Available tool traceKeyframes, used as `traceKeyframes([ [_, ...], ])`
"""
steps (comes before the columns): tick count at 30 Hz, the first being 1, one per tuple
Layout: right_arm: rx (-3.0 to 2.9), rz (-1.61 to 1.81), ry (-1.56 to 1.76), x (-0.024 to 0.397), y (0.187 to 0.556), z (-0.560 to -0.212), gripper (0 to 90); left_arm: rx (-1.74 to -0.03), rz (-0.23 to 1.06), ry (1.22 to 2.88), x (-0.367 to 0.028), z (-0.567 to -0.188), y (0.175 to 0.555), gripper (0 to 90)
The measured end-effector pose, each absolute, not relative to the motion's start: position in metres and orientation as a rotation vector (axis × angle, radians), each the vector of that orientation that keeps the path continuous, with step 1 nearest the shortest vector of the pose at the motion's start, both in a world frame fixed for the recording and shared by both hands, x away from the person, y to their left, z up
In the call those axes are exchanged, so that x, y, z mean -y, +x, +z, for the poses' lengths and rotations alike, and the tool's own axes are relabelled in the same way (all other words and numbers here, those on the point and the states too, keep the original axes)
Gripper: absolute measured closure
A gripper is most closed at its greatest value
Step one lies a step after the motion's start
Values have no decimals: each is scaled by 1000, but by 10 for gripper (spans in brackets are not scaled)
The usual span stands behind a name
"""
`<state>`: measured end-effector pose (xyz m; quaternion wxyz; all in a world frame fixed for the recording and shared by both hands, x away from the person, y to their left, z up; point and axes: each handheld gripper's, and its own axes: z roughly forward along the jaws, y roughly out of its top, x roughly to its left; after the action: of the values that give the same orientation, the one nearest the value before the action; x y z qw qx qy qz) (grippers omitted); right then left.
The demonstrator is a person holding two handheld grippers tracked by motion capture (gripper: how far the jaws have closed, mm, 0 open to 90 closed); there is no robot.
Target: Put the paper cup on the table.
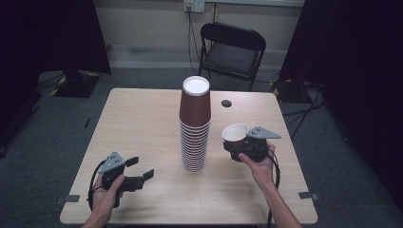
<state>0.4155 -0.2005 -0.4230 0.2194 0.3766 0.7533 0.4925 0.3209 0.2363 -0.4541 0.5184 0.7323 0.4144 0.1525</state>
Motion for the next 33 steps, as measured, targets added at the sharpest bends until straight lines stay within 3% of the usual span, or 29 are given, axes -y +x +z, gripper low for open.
traceKeyframes([
  [15, -2017, 1348, 1131, 189, 470, -443, 116, -975, 356, 1788, -232, -457, 324, 166],
  [33, -1982, 1339, 1186, 175, 484, -469, 113, -873, 392, 1853, -222, -454, 314, 165],
])
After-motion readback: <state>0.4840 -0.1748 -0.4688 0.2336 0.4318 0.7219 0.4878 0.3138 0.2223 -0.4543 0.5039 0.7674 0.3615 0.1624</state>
